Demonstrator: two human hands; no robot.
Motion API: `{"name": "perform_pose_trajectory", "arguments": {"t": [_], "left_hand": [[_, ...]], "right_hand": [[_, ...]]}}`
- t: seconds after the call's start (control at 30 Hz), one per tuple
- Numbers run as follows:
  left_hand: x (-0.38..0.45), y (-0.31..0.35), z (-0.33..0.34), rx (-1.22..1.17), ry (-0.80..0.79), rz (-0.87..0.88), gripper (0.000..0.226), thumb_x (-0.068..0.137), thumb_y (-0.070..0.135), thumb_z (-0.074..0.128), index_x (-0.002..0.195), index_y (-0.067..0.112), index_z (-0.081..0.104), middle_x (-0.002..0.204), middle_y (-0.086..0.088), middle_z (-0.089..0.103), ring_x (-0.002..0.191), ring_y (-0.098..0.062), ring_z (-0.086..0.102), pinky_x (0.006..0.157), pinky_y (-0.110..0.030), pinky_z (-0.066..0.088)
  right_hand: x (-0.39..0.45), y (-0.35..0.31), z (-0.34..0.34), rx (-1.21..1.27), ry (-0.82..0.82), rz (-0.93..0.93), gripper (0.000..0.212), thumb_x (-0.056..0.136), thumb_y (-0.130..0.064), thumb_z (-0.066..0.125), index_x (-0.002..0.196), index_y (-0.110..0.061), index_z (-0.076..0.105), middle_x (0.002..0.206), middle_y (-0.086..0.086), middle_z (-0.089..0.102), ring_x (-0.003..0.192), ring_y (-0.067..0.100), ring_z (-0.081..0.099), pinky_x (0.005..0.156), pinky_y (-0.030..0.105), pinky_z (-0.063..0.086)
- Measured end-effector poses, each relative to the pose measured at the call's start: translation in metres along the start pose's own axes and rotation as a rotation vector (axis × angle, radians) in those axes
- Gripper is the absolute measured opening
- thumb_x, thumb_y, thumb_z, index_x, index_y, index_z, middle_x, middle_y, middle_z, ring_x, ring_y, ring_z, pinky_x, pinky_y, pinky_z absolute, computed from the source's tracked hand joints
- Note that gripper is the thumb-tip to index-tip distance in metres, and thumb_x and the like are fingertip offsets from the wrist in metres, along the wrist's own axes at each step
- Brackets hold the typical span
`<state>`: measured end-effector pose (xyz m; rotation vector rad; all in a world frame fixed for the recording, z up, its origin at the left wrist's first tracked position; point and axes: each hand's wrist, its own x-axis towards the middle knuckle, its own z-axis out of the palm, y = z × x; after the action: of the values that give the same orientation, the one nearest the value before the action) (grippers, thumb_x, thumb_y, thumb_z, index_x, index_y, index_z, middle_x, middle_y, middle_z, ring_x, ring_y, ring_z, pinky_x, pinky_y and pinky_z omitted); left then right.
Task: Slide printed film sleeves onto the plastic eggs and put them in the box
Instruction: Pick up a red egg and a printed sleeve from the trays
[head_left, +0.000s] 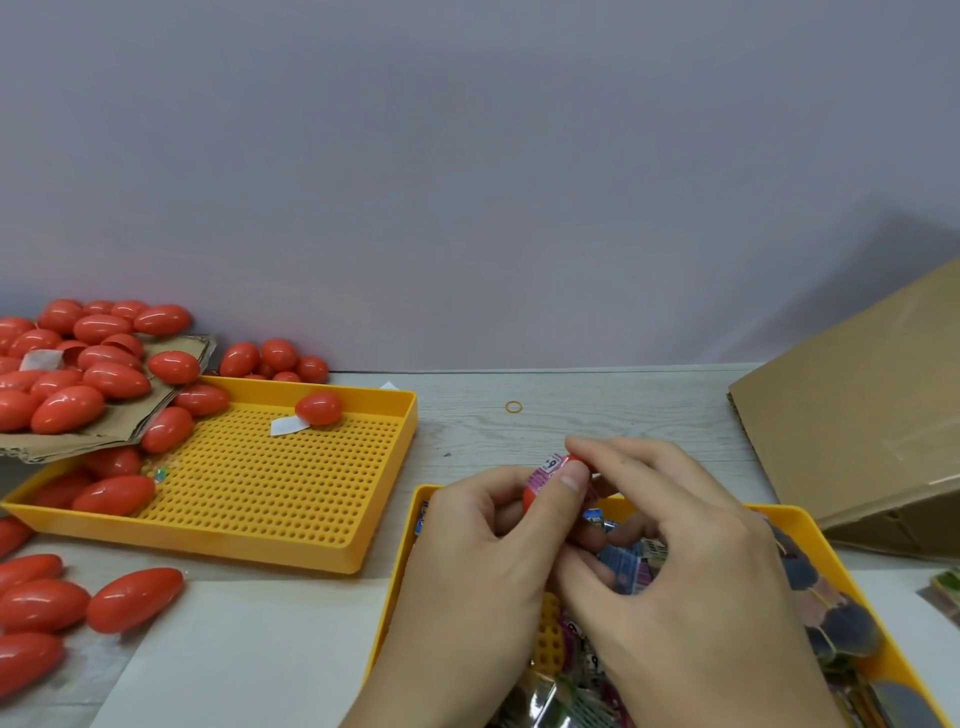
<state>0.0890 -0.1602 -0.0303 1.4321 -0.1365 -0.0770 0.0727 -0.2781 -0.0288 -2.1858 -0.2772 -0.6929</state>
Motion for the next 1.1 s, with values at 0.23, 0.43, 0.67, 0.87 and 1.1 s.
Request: {"name": "perform_pose_trajectory", "arguments": {"t": [0.23, 0.43, 0.67, 0.87, 1.1], "left_hand": [[0.0013, -0.0040, -0.0020, 0.009, -0.013, 0.008, 0.031, 0.079, 0.044, 0.064, 0.082, 0.015, 0.076, 0.070, -0.009, 0.073, 0.061, -0.020, 0.070, 0.059, -0.026, 0.053], [0.0012, -0.0020, -0.0008, -0.073, -0.040, -0.018, 0.032, 0.078, 0.044, 0.066, 0.085, 0.015, 0.078, 0.072, -0.012, 0.073, 0.061, -0.020, 0.070, 0.059, -0.024, 0.053], [0.0009, 0.0004, 0.0008, -0.029, 0.053, 0.081, 0.027, 0.079, 0.048, 0.075, 0.093, 0.025, 0.077, 0.086, -0.003, 0.078, 0.079, -0.020, 0.076, 0.069, -0.028, 0.061], [0.0003, 0.0027, -0.0004, 0.080, 0.160, 0.233, 0.016, 0.072, 0.030, 0.069, 0.078, 0.022, 0.081, 0.075, 0.002, 0.077, 0.071, -0.009, 0.074, 0.059, -0.017, 0.056], [-0.0006, 0.0010, 0.0006, 0.185, 0.180, 0.270, 0.019, 0.074, 0.033, 0.069, 0.081, 0.021, 0.081, 0.075, 0.005, 0.077, 0.073, -0.008, 0.074, 0.064, -0.022, 0.059]], "right_hand": [[-0.0004, -0.0004, 0.0014, -0.008, 0.036, -0.003, 0.040, 0.061, -0.022, 0.070, 0.101, -0.025, 0.076, 0.090, -0.017, 0.063, 0.077, -0.010, 0.052, 0.066, -0.004, 0.037], [-0.0024, 0.0015, 0.0018, 0.052, 0.060, 0.033, 0.045, 0.064, -0.016, 0.083, 0.107, -0.024, 0.075, 0.096, -0.021, 0.064, 0.084, -0.004, 0.059, 0.066, 0.000, 0.043], [-0.0013, 0.0022, 0.0002, 0.073, 0.041, 0.028, 0.041, 0.066, -0.027, 0.086, 0.105, -0.026, 0.075, 0.092, -0.019, 0.063, 0.079, -0.013, 0.056, 0.062, -0.005, 0.038], [-0.0013, 0.0051, 0.0002, 0.082, 0.055, 0.105, 0.052, 0.064, -0.044, 0.071, 0.114, -0.030, 0.073, 0.093, -0.022, 0.061, 0.080, 0.000, 0.058, 0.066, 0.005, 0.046], [-0.0026, 0.0072, 0.0014, 0.057, 0.035, 0.136, 0.054, 0.063, -0.045, 0.070, 0.115, -0.028, 0.073, 0.093, -0.020, 0.062, 0.079, 0.000, 0.060, 0.067, 0.007, 0.047]]}}
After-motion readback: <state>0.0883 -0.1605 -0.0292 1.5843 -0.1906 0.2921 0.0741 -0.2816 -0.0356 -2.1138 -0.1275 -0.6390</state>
